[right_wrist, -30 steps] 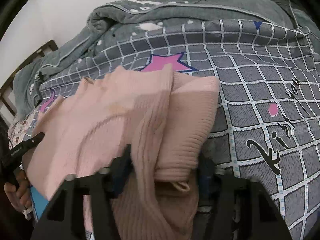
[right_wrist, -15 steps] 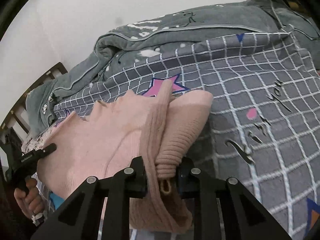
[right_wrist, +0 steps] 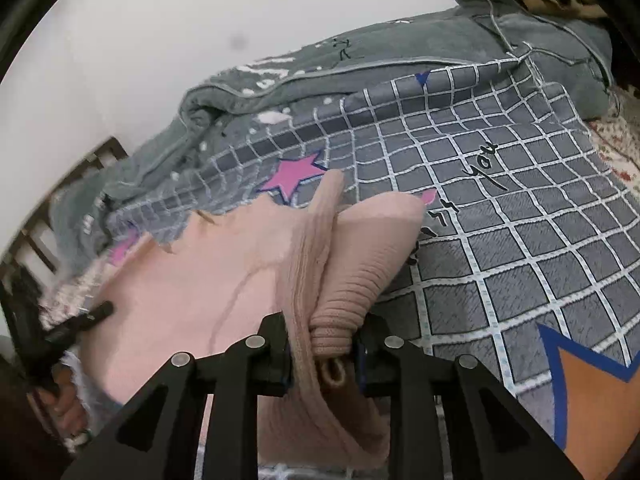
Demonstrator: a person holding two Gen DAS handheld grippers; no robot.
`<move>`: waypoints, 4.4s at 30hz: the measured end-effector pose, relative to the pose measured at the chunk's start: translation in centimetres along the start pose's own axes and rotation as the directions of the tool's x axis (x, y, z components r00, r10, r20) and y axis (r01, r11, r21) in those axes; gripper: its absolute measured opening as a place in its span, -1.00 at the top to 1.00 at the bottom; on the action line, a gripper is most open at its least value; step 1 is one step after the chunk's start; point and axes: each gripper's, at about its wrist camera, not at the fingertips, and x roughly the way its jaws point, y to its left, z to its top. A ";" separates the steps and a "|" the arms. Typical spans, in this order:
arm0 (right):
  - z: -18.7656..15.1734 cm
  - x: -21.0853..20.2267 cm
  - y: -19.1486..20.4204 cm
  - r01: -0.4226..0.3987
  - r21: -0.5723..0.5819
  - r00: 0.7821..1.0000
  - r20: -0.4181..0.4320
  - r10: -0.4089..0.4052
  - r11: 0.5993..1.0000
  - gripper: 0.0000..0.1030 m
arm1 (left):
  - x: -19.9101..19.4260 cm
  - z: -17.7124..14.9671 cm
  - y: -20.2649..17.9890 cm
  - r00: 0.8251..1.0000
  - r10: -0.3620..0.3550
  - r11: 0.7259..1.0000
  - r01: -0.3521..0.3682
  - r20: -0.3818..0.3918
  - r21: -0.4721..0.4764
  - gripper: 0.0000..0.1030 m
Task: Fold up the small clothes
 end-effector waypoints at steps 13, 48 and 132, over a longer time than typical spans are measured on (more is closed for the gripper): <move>0.5 -2.6 1.6 0.222 0.007 0.967 0.123 -0.221 0.975 -0.06 | 1.5 -0.2 1.2 0.995 0.094 0.996 -0.094 0.017 -0.010 -0.10; -5.9 1.2 14.9 0.141 -0.330 0.989 0.005 -0.147 0.933 -0.10 | 1.7 -0.7 0.5 0.998 0.009 1.000 -0.009 -0.063 0.001 -0.16; -2.7 -8.1 0.1 -0.022 -0.112 0.989 0.142 0.038 0.993 0.16 | 4.0 -1.2 -14.8 0.966 -0.079 0.968 0.133 -0.246 0.212 -0.32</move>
